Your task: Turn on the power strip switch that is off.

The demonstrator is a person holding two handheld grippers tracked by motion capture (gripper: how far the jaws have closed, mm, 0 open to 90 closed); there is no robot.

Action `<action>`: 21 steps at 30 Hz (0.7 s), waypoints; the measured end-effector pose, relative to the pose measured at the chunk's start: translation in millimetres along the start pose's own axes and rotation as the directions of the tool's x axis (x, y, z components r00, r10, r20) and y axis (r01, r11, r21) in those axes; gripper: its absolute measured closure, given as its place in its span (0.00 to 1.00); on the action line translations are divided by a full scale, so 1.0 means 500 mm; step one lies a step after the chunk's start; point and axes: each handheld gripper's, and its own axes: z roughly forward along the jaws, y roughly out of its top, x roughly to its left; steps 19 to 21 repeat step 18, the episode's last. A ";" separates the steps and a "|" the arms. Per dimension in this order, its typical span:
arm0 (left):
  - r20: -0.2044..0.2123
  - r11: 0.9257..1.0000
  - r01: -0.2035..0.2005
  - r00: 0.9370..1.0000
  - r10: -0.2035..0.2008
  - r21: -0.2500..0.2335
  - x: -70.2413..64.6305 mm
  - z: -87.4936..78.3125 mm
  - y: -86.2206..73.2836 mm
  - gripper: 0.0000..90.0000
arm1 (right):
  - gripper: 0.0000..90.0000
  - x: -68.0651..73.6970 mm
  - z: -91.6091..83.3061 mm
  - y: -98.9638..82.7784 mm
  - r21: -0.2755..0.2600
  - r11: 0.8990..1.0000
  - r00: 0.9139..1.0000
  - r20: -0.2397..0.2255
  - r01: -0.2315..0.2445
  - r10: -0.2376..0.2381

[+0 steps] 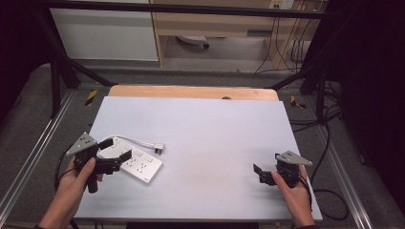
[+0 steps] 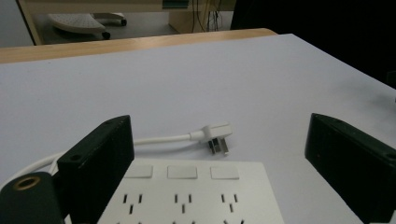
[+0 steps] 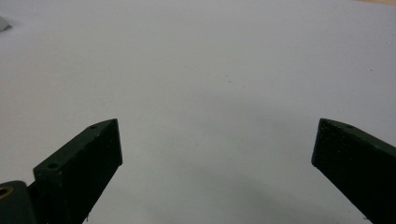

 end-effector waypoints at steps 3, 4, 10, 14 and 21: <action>-0.029 1.000 -0.004 1.000 0.004 0.006 0.009 -0.013 -0.023 0.10 | 0.02 -0.002 0.000 0.000 0.001 1.000 1.000 0.008 -0.010 0.010; -0.033 1.000 -0.003 0.999 0.003 0.007 0.012 -0.016 -0.029 0.10 | 0.02 -0.003 0.001 -0.001 0.001 1.000 1.000 0.010 -0.011 0.011; -0.077 1.000 0.019 0.997 -0.018 0.016 0.034 -0.037 -0.090 0.10 | 0.02 -0.008 0.004 -0.003 0.008 1.000 0.999 0.028 -0.018 0.017; -0.099 0.999 0.028 0.995 -0.025 0.025 0.038 -0.052 -0.123 0.11 | 0.02 -0.017 0.012 -0.006 0.029 0.999 0.998 0.058 -0.040 0.038; -0.116 0.999 0.028 0.993 -0.023 0.046 0.042 -0.050 -0.143 0.11 | 0.03 -0.029 0.031 -0.015 0.095 0.993 0.991 0.123 -0.074 0.062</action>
